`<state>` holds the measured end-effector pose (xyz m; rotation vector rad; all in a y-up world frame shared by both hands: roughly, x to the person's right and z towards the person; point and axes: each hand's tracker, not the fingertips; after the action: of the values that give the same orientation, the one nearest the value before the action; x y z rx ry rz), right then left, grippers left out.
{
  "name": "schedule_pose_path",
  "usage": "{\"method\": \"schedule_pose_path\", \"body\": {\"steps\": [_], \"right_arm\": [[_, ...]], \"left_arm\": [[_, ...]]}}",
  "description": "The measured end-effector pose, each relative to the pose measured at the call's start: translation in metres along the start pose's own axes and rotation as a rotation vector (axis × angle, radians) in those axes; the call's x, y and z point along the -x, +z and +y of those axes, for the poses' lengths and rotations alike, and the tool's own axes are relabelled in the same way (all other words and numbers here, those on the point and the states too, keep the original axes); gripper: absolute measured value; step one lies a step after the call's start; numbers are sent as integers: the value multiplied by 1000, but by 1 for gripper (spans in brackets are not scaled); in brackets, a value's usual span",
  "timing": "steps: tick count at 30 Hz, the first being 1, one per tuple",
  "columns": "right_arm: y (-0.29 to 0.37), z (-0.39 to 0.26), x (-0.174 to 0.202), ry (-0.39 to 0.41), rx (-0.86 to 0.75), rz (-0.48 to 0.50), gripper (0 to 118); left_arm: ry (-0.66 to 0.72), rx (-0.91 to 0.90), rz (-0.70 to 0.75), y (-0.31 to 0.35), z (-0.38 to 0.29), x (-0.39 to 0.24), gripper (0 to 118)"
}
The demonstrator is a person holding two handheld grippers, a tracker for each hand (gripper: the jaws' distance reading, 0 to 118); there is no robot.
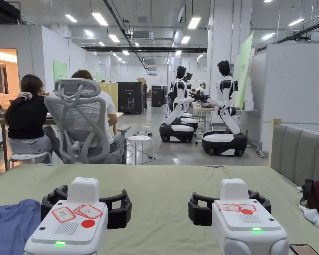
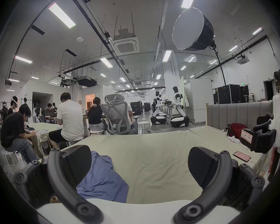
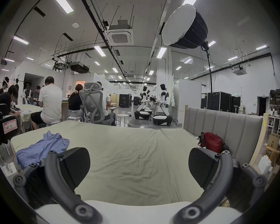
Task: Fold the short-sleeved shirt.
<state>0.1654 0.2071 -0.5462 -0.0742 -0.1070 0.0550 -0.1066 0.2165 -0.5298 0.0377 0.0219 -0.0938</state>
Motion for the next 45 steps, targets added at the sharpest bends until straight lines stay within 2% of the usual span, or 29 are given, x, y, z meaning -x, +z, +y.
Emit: {"method": "schedule_pose_path", "body": {"steps": [43,45], "right_arm": [[-1,-5,-1,40,13,-13,118],[1,-6,-1,40,10,-18,117]], "left_arm": [[-8,13,-15,-1,-3,-6,118],[-7,15,-24,-1,-3,-6,114]]}}
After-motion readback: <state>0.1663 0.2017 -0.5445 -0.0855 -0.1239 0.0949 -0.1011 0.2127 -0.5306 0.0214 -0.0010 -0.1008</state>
